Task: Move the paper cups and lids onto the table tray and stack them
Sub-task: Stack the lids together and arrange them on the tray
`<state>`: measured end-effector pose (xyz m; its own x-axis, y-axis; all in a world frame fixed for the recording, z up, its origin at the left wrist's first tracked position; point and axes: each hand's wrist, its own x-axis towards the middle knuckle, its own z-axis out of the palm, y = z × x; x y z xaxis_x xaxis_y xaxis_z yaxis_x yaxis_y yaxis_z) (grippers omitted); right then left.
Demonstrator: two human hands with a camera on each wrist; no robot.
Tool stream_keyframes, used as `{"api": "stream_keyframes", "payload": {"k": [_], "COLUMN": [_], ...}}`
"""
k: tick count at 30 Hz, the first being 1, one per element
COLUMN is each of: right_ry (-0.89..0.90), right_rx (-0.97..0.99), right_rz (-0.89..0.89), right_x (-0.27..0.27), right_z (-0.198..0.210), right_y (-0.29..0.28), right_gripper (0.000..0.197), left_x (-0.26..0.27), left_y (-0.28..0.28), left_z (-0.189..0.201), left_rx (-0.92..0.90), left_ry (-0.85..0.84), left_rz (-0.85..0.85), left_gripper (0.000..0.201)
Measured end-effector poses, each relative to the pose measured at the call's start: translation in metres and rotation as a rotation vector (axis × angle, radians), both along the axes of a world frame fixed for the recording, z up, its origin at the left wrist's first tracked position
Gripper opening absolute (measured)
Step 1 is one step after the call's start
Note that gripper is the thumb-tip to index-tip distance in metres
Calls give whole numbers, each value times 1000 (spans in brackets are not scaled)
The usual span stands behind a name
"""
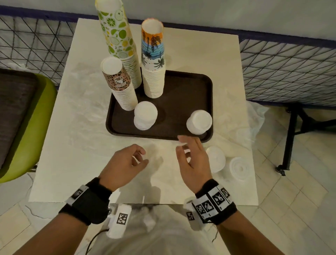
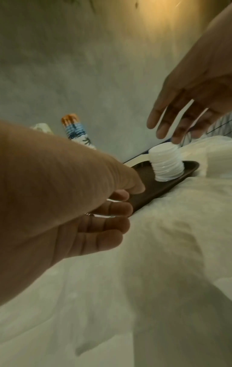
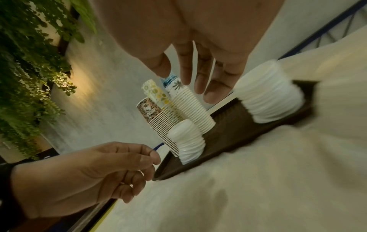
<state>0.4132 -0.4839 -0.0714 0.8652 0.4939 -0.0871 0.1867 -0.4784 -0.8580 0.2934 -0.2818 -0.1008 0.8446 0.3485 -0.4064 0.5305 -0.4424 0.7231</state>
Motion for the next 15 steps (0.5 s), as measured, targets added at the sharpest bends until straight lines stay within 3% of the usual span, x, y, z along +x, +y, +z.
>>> {"api": "stream_keyframes", "payload": {"k": [4, 7, 11, 15], "right_ry": [-115, -131, -95, 137], "right_rx": [-65, -156, -334, -520], "right_rz": [-155, -344, -505, -473], "right_x": [0, 13, 37, 55], "right_z": [-1, -5, -26, -43], "right_y": [-76, -126, -174, -184], "right_gripper": [26, 29, 36, 53], "left_x": [22, 48, 82, 108], "left_y": [-36, -65, -104, -139], "left_z": [-3, -8, -11, -14], "left_rx": [4, -16, -55, -62], "left_ry": [3, -3, 77, 179], "left_rz": [-132, -132, -91, -124], "left_gripper": [12, 20, 50, 81]}}
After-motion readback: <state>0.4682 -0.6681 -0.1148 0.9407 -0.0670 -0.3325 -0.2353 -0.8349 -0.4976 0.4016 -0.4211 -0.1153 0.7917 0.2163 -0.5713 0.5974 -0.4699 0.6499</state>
